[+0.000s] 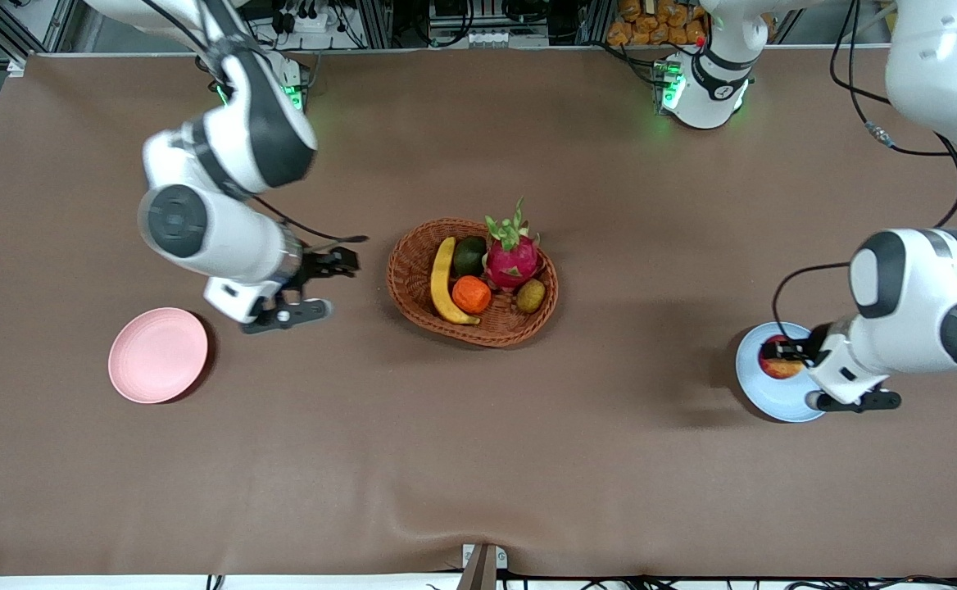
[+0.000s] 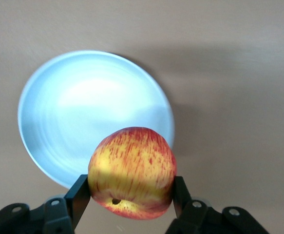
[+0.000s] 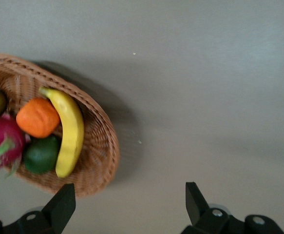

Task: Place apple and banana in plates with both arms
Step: 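Carry the apple to the blue plate while the right gripper reaches the basket, then release the apple on the blue plate while the right gripper lowers to the banana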

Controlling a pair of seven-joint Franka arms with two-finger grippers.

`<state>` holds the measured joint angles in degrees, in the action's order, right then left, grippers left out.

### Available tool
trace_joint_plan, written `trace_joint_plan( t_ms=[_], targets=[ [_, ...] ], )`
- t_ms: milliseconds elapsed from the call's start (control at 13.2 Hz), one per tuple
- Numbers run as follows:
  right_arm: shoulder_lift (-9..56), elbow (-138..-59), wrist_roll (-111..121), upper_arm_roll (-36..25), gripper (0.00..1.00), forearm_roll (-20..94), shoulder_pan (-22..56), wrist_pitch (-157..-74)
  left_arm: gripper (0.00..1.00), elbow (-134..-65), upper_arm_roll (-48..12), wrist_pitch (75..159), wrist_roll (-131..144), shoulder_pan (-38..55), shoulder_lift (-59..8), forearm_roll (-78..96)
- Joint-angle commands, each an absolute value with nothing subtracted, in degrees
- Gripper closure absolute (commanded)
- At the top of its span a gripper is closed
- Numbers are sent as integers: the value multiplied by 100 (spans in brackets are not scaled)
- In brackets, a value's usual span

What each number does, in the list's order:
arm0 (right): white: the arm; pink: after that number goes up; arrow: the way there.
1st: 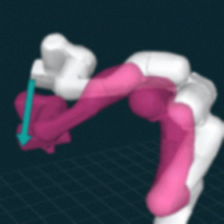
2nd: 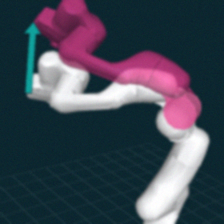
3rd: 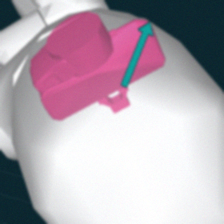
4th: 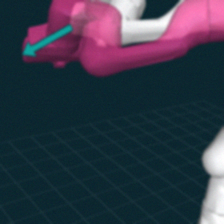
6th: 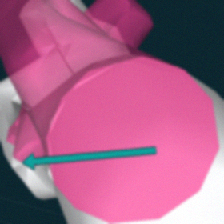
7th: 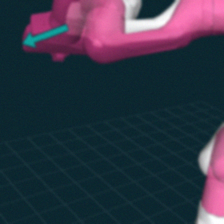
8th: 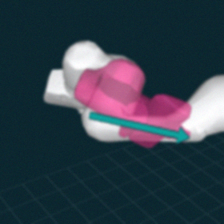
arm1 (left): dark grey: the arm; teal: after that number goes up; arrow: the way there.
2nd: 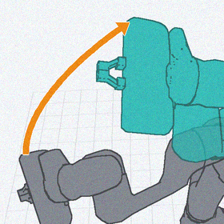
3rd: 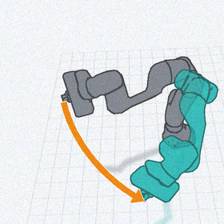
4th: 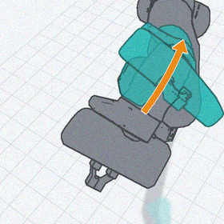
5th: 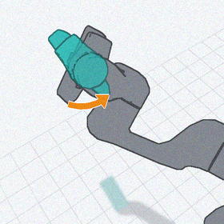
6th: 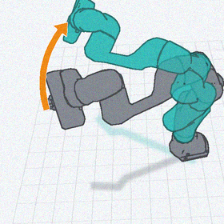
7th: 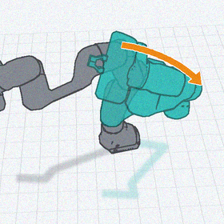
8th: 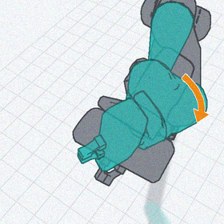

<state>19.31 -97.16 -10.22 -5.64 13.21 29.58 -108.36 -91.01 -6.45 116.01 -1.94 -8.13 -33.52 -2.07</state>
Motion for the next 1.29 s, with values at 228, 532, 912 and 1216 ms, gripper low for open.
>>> trace_joint_plan(
  t_ms=[228,532,912,1216],
  targets=[
    [2266,-10335,-2511,-624,0,1441,3804,-12003,74,-9009,-703,11917,-448,-923,-3787,-641],
    [2767,-10283,-2883,-624,0,2107,3893,-12550,0,-9018,-694,12024,-457,-1002,-3718,-642],
    [3120,-10318,-3014,-633,0,2285,4183,-12876,0,-8956,-738,11919,-1510,-1292,-3122,-633],
    [3261,-10318,-3182,-633,3,2285,4333,-12885,0,-8956,-843,11164,-1511,-1256,-2121,-563]
  ],
)
